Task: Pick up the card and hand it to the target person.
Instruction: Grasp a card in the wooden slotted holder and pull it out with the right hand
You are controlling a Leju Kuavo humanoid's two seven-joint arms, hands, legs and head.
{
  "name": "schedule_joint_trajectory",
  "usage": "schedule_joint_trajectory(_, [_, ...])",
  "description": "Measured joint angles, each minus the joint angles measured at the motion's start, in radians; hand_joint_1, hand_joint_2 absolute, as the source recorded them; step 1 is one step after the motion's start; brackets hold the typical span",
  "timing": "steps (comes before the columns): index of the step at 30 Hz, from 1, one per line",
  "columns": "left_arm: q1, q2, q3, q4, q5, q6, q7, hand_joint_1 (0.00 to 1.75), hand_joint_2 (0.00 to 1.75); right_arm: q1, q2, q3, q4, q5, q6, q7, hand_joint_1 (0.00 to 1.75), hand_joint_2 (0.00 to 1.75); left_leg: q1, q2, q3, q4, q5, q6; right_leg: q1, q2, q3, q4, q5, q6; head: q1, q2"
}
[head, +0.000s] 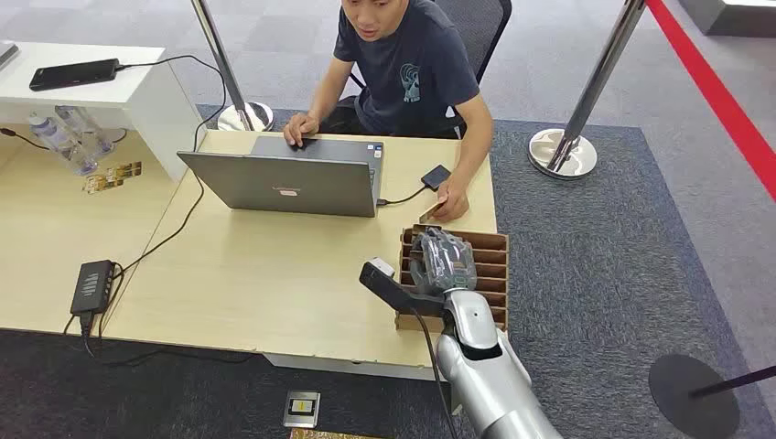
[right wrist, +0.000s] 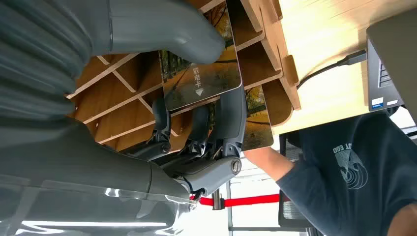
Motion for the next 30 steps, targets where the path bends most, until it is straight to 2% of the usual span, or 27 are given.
schedule_joint_trajectory(9, [0.0, 0.0, 0.001, 0.001, -0.011, -0.003, -0.009, 0.0, 0.0, 0.012, -0.001, 0.0, -0.029, 0.01, 0.015, 0.008, 1.6, 1.75, 0.0, 0.0, 0.0, 0.0, 0.0, 0.0, 0.0, 0.0, 0.0, 0.0, 0.0, 0.0, 0.0, 0.0])
schedule_joint_trajectory(16, [0.001, 0.0, 0.001, 0.001, -0.017, -0.008, -0.008, 0.0, 0.0, 0.067, -0.002, 0.007, -0.131, 0.018, 0.023, -0.013, 1.74, 1.75, 0.0, 0.0, -0.001, 0.0, 0.0, 0.0, 0.0, 0.0, -0.001, 0.0, 0.0, 0.0, 0.0, 0.0])
schedule_joint_trajectory(30, [0.001, -0.002, 0.001, 0.001, -0.019, -0.011, -0.008, 0.0, 0.0, 0.119, -0.03, 0.051, -0.382, -0.017, 0.069, -0.068, 1.75, 1.75, 0.0, 0.0, -0.001, 0.0, 0.0, 0.0, 0.0, 0.0, -0.001, 0.0, 0.0, 0.0, 0.0, 0.0])
